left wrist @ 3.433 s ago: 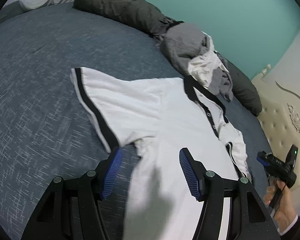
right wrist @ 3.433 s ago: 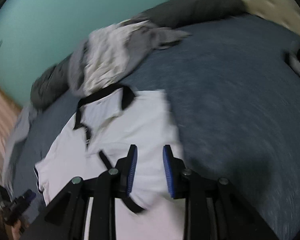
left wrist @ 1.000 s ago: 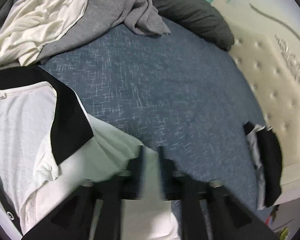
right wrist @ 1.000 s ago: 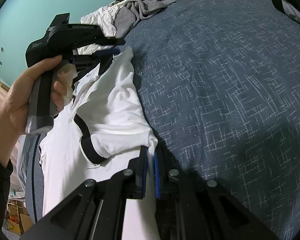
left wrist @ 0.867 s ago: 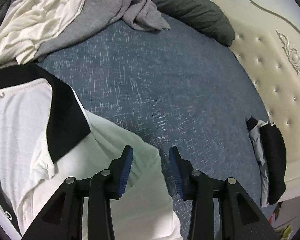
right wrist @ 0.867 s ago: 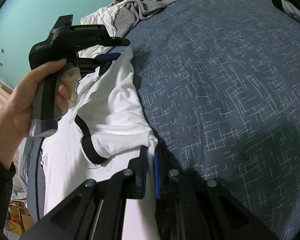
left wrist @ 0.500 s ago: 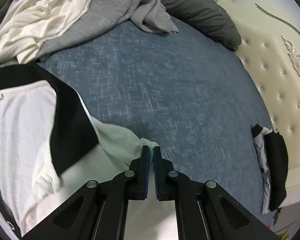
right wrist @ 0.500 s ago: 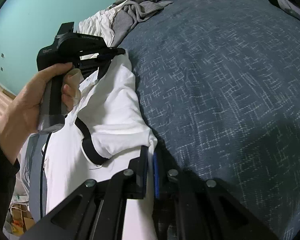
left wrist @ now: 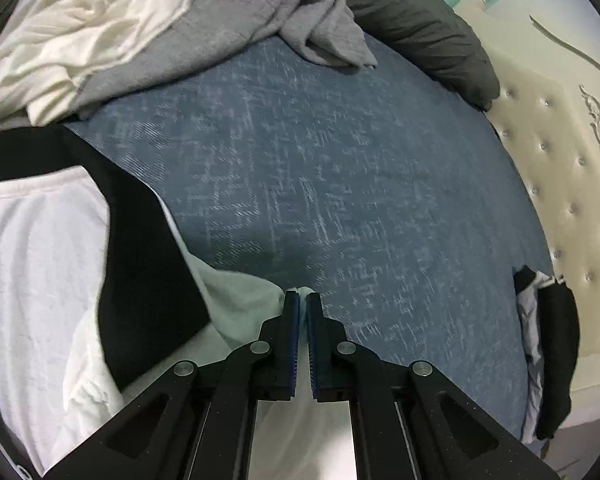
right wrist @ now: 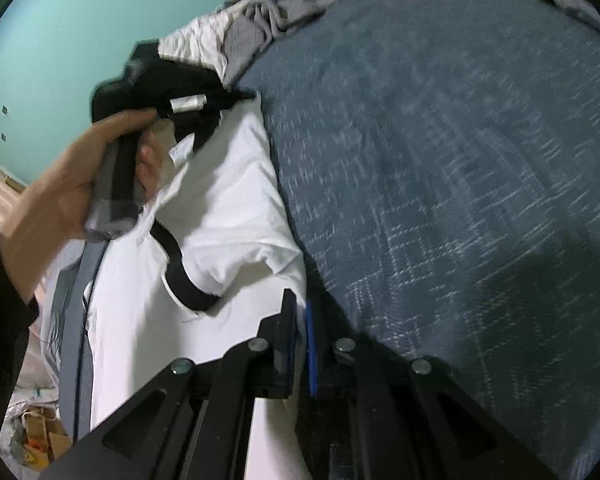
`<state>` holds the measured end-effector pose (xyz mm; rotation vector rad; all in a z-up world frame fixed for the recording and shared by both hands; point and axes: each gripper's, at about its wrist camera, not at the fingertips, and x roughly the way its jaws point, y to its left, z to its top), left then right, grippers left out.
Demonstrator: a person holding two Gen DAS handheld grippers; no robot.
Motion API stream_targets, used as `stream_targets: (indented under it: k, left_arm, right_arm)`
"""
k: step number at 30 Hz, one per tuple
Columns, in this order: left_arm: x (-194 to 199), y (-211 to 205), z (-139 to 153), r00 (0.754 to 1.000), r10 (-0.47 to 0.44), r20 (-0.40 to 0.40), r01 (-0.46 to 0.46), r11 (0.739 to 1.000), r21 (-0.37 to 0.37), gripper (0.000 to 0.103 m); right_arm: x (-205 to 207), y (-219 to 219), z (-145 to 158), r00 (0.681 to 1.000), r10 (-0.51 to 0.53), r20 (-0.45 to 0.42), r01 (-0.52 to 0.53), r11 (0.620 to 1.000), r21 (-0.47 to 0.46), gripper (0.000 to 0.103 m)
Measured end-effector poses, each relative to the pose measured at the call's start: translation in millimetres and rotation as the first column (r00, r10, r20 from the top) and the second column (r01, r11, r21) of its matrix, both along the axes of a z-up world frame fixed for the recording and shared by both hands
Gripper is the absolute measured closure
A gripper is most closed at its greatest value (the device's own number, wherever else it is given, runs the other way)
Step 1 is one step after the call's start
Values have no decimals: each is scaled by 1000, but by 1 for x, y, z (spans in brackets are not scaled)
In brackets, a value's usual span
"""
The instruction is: Fold clothes
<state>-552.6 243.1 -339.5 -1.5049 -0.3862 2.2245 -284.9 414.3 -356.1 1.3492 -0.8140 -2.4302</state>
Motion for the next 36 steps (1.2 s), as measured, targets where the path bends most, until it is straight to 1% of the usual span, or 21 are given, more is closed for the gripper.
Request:
stream_targets:
  k: [2, 3, 4, 5, 8, 9, 10, 11, 13, 15, 17, 18, 21, 25, 27, 28, 29, 30, 31, 32, 36]
  left_arm:
    - [1, -2, 3, 1000, -4, -3, 4, 1000, 0, 81]
    - [2, -3, 4, 1000, -5, -5, 5, 1000, 1, 78]
    - [3, -7, 7, 1000, 2, -6, -2, 1000, 4, 70]
    - [6, -13, 13, 1000, 6, -12, -6, 1000, 1, 65]
    - [21, -27, 27, 999, -18, -36, 18, 1000, 13, 59]
    - [28, -32, 31, 999, -30, -42, 31, 999, 18, 57]
    - [38, -39, 31, 998, -39, -44, 40, 999, 14, 53]
    - [48, -45, 31, 998, -47, -46, 47, 999, 9, 51]
    - [67, -58, 31, 997, -62, -49, 62, 998, -2, 51]
    - [84, -70, 29, 996, -68, -50, 68, 998, -11, 51]
    - [97, -84, 22, 998, -49, -48, 49, 999, -13, 51]
    - [102, -88, 18, 998, -47, -38, 47, 999, -5, 51]
    - [113, -97, 6, 999, -51, -8, 51, 999, 14, 52]
    - [121, -102, -3, 998, -68, -1, 68, 998, 12, 53]
    - [123, -104, -5, 997, -73, -2, 73, 997, 14, 57]
    - [124, -104, -5, 997, -76, -4, 76, 997, 11, 62]
    - [125, -105, -5, 997, -81, -5, 81, 997, 12, 70]
    - [126, -107, -5, 996, -86, -6, 86, 996, 14, 75]
    - [127, -105, -4, 996, -94, -8, 94, 995, 9, 81]
    - [127, -103, -4, 995, -104, -11, 104, 995, 2, 85]
    - [127, -100, -2, 994, -105, -18, 104, 994, -16, 86]
  right_arm:
    - [3, 1, 2, 1000, -12, 1, 12, 1000, -15, 98]
    - [3, 1, 4, 1000, -16, 1, 16, 1000, -12, 97]
    - [3, 2, 5, 1000, -22, 5, 22, 1000, -17, 95]
    - [3, 3, 5, 1000, -29, 11, 29, 999, -28, 93]
    - [5, 10, 12, 998, -64, 4, 64, 997, -48, 89]
    - [6, 13, 17, 996, -84, -9, 84, 995, -52, 81]
    - [7, 16, 22, 994, -108, -31, 106, 992, -64, 70]
    - [9, 20, 27, 990, -129, -57, 124, 989, -79, 67]
    - [10, 24, 36, 983, -149, -105, 138, 985, -107, 66]
    - [7, 21, 41, 981, -143, -133, 128, 985, -118, 66]
    - [0, 12, 41, 983, -120, -139, 101, 986, -134, 72]
    - [-3, 8, 41, 984, -106, -140, 87, 987, -139, 80]
    - [-8, -1, 39, 987, -72, -143, 55, 991, -121, 81]
    - [-21, -7, 30, 991, -56, -125, 45, 995, -91, 81]
    - [-20, -10, 23, 994, -43, -104, 36, 997, -71, 81]
    - [-22, -13, 19, 996, -35, -88, 30, 998, -63, 81]
    - [-23, -15, 15, 997, -28, -71, 25, 998, -50, 81]
    - [-25, -16, 11, 998, -25, -56, 23, 999, -33, 81]
    - [-26, -17, 9, 999, -24, -43, 23, 999, -24, 84]
    - [-26, -17, 8, 999, -23, -34, 23, 1000, -20, 85]
    - [-24, -20, 6, 1000, -4, -14, 4, 1000, 6, 90]
